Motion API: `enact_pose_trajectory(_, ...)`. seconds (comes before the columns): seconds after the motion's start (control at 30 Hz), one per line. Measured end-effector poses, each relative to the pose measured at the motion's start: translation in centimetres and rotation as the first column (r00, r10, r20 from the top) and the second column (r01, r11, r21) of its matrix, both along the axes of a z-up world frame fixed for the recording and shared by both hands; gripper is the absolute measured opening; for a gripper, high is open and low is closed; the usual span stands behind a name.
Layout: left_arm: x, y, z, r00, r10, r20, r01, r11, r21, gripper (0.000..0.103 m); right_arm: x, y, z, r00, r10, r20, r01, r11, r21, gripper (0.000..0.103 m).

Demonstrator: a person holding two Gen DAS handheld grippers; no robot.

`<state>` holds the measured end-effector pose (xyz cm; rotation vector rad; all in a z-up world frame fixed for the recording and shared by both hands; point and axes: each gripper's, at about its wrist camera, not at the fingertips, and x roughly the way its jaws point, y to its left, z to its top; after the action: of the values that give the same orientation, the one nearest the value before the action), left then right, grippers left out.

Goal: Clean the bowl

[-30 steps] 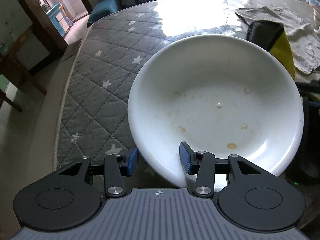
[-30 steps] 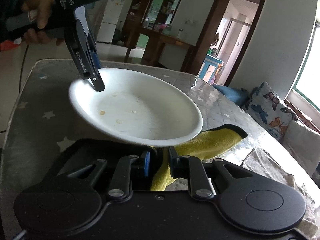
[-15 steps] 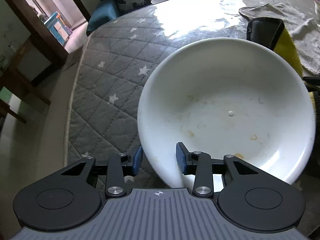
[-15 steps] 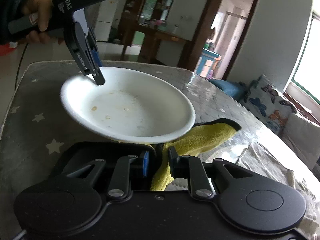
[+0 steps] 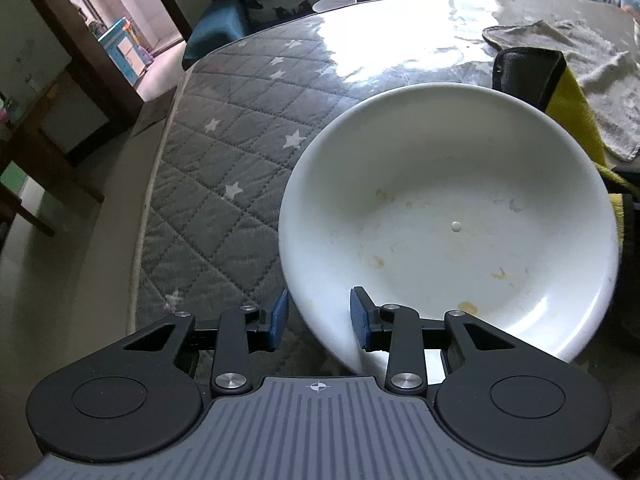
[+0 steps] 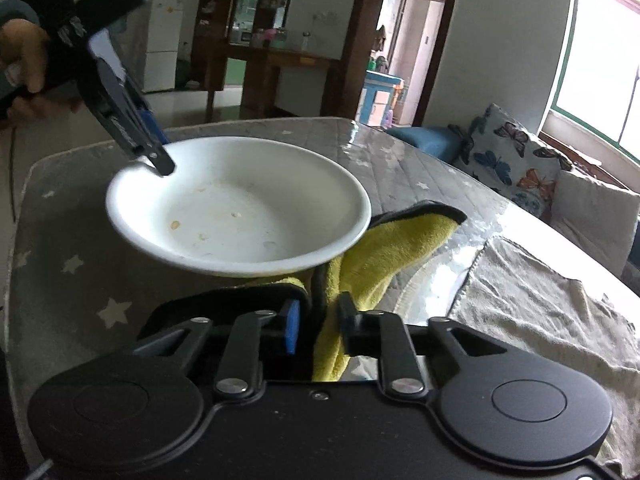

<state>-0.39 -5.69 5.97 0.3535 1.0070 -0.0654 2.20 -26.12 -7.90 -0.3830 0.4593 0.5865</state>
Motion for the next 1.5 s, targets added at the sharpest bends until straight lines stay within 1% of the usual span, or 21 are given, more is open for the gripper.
enact_pose_trajectory(0.07, 0.0, -0.1, -0.1, 1.0, -0.001, 0.005, 0.001, 1.0, -0.003, 0.034, 0.3, -0.1, -0.1, 1.0, 0.001, -0.004, -0.001, 1.0, 0.015, 0.015)
enact_pose_trajectory(0.27, 0.6, -0.1, -0.2, 1.0, -0.026, -0.001, 0.026, 1.0, 0.008, 0.032, 1.8, -0.1, -0.2, 1.0, 0.028, 0.012, -0.028, 1.0, 0.015, 0.015)
enact_pose_trajectory(0.63, 2.5, -0.3, -0.5, 0.996, -0.09, -0.01, 0.09, 0.992, 0.092, 0.029, 4.7, -0.1, -0.2, 0.995, 0.089, 0.043, -0.09, 0.996, 0.009, 0.015)
enact_pose_trajectory(0.87, 3.9, -0.4, -0.7, 0.994, -0.11, -0.01, 0.11, 0.987, 0.113, 0.027, 5.8, 0.0, -0.3, 0.992, 0.112, 0.054, -0.112, 0.994, -0.003, 0.015)
enact_pose_trajectory(1.03, 3.7, 0.3, -0.5, 0.998, -0.066, -0.01, 0.066, 0.996, 0.067, 0.027, 6.1, 0.1, -0.3, 0.991, 0.121, 0.057, -0.12, 0.993, -0.012, 0.015)
enact_pose_trajectory(1.1, 3.4, 0.6, -0.3, 0.999, -0.035, -0.009, 0.035, 0.999, 0.039, 0.029, 5.6, 0.1, -0.4, 0.991, 0.12, 0.056, -0.119, 0.993, -0.015, 0.015)
enact_pose_trajectory(1.3, 1.6, 0.8, -0.2, 1.0, 0.031, 0.0, -0.031, 1.0, -0.001, 0.029, 3.7, 0.5, -0.4, 0.992, 0.109, 0.064, -0.107, 0.994, -0.03, 0.014)
enact_pose_trajectory(1.5, -0.6, 0.8, 0.1, 0.997, 0.077, -0.006, -0.077, 0.996, -0.05, 0.033, 1.8, 0.8, -0.3, 0.994, 0.1, 0.049, -0.098, 0.995, -0.032, 0.012)
